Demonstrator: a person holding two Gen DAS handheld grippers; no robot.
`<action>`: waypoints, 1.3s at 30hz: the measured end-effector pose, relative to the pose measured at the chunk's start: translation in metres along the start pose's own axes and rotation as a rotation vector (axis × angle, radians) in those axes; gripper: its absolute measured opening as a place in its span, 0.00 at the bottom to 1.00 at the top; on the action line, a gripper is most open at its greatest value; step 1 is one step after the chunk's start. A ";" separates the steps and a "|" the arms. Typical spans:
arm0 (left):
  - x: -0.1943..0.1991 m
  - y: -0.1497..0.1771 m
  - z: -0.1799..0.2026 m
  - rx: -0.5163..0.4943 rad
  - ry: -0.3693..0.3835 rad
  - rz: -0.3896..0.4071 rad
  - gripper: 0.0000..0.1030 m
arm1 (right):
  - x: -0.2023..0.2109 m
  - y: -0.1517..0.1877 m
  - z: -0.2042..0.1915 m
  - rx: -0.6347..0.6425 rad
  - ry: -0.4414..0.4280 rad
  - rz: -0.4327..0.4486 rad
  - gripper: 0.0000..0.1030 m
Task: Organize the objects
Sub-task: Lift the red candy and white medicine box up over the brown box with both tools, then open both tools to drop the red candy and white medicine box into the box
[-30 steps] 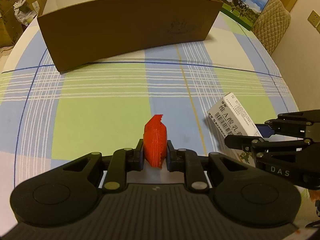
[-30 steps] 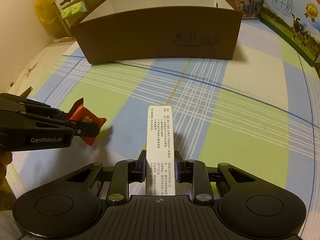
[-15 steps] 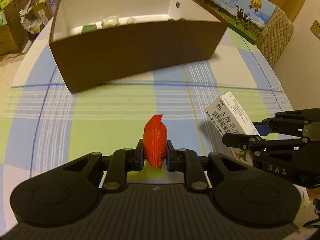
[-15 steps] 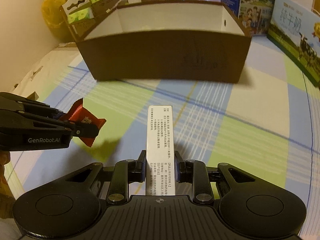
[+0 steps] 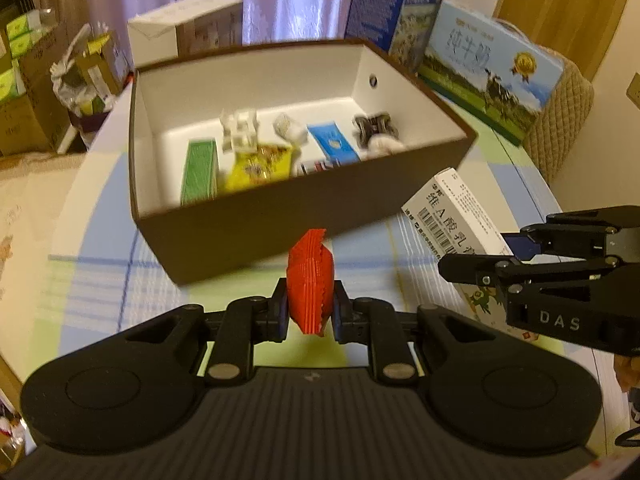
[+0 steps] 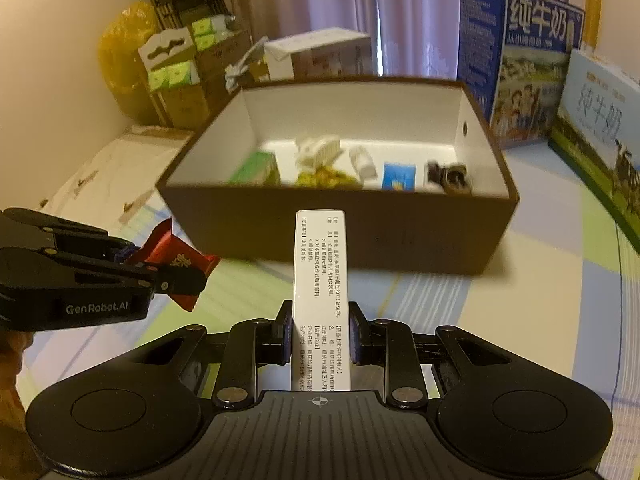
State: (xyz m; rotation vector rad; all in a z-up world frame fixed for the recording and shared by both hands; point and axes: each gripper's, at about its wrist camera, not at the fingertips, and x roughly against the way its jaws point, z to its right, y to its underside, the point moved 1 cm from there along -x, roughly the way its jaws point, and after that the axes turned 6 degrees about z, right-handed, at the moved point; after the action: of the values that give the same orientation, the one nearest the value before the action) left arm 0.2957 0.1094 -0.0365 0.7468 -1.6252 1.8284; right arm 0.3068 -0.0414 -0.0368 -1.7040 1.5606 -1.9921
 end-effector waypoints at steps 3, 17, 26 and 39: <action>-0.002 -0.015 -0.004 -0.002 -0.007 0.024 0.16 | -0.005 -0.021 0.005 -0.013 -0.016 0.017 0.22; -0.034 -0.097 -0.025 -0.009 -0.073 0.114 0.16 | -0.042 -0.106 0.031 -0.044 -0.029 0.090 0.22; -0.073 -0.126 -0.051 0.012 -0.125 0.095 0.16 | -0.084 -0.135 0.056 -0.065 -0.004 0.075 0.22; -0.122 -0.138 -0.088 0.033 -0.192 0.040 0.16 | -0.155 -0.144 0.084 -0.098 0.050 -0.002 0.22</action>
State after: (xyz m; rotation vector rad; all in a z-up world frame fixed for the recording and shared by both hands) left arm 0.4765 0.2029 -0.0424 0.9352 -1.7448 1.8641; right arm 0.5035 0.0722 -0.0513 -1.7036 1.7005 -2.0051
